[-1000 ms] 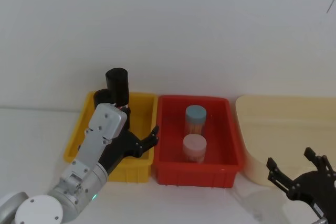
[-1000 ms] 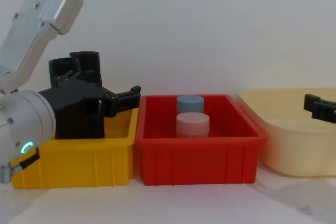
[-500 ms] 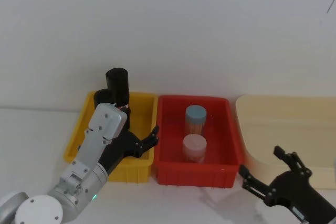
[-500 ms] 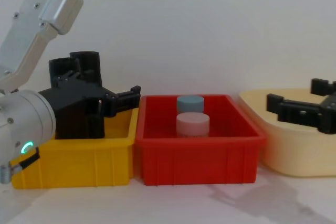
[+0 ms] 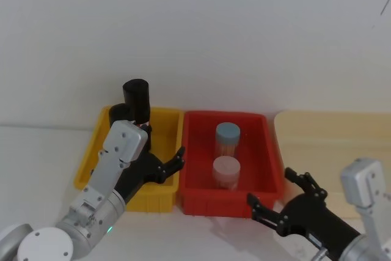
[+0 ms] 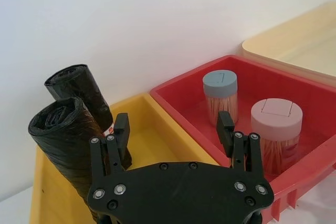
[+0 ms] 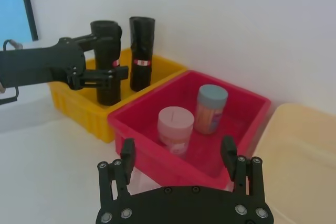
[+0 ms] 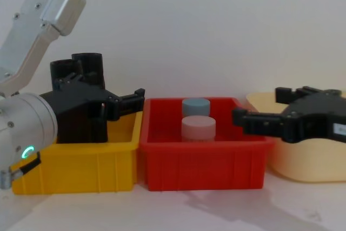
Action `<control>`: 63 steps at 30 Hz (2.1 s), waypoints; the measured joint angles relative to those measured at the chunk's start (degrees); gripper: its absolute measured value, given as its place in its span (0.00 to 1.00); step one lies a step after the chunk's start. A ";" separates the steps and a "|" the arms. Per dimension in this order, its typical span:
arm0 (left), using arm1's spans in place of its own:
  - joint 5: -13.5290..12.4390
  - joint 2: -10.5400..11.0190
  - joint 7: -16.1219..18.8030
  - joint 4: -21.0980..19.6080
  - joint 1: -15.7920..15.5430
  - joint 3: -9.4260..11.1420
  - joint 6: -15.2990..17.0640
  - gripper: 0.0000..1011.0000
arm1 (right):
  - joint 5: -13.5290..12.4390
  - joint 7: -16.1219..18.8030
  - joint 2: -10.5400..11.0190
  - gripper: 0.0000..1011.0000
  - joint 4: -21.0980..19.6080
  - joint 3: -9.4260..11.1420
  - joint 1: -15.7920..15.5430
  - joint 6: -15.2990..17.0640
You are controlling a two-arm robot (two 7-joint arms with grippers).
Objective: Pick up the garbage bag with the one hand and transfer it to the other hand.
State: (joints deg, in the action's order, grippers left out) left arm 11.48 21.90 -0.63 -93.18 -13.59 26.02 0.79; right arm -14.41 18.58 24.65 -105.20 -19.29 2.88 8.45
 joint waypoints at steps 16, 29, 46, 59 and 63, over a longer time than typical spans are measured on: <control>0.00 0.00 0.00 0.00 0.00 0.00 0.00 0.99 | 5.00 0.51 -3.33 0.99 4.26 -5.41 8.94 8.32; 0.00 0.00 0.00 0.00 0.00 0.00 0.00 0.99 | 7.96 0.98 -6.10 0.99 9.67 -7.98 14.46 11.63; 0.00 0.00 0.00 0.00 0.00 0.00 0.00 0.99 | 10.72 0.54 -9.64 0.99 18.41 -9.36 19.98 12.33; 0.00 0.00 0.00 0.00 0.00 0.00 0.00 0.99 | 11.97 0.31 -11.49 0.99 23.17 -9.57 22.57 12.05; -0.01 0.00 0.00 0.00 0.00 0.00 0.00 0.99 | 12.19 0.39 -11.79 0.99 24.04 -9.61 22.99 11.97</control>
State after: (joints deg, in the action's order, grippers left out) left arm 11.48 21.89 -0.63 -93.18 -13.59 26.03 0.79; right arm -2.22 18.97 12.86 -81.16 -28.89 25.87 20.42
